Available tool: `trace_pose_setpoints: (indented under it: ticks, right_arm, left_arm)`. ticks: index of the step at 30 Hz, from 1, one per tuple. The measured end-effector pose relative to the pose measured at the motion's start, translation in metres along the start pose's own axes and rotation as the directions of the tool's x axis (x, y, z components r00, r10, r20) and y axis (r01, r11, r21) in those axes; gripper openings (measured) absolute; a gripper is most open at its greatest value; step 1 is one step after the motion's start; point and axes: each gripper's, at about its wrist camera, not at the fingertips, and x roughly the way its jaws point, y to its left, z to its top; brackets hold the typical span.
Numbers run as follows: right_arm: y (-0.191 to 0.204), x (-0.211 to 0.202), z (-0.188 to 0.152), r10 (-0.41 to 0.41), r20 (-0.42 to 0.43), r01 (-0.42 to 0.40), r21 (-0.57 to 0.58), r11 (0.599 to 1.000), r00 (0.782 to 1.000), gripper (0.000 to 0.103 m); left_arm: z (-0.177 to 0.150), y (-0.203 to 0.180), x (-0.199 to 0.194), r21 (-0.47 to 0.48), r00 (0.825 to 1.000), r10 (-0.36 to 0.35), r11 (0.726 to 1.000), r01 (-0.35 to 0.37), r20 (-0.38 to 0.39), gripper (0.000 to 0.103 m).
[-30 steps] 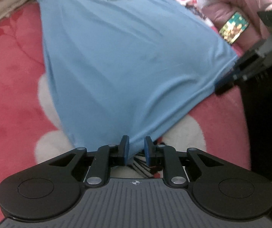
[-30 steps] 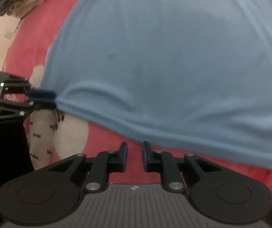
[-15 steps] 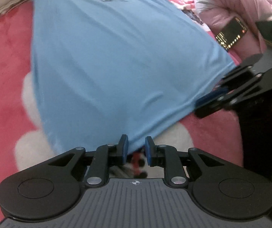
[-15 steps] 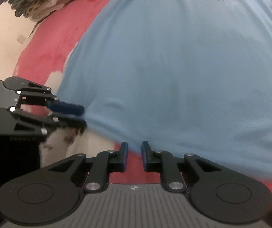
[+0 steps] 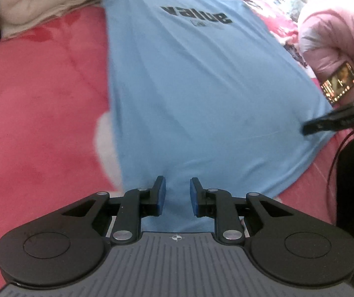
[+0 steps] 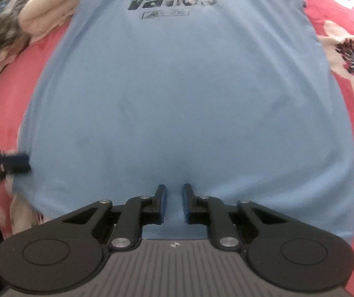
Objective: Fold clothes
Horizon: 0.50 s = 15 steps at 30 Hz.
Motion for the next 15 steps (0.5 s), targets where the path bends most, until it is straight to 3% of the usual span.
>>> trace_pose_setpoints:
  ticks: [4, 9, 15]
  right_arm:
    - [-0.017, -0.002, 0.020, -0.044, 0.075, 0.045, 0.000, 0.999, 0.996, 0.017]
    - [-0.039, 0.017, 0.051, -0.089, 0.145, 0.087, 0.015, 0.996, 0.985, 0.017]
    - [-0.062, 0.033, 0.085, -0.126, 0.226, 0.120, 0.042, 0.992, 0.966, 0.015]
  left_arm:
    - [0.034, 0.002, -0.009, 0.019, 1.000, 0.002, 1.000, -0.003, 0.029, 0.022]
    - [0.086, -0.027, 0.015, 0.095, 0.996, -0.033, 0.995, 0.025, 0.078, 0.026]
    - [0.092, -0.036, 0.063, 0.135, 1.000, 0.001, 0.991, -0.002, 0.004, 0.026]
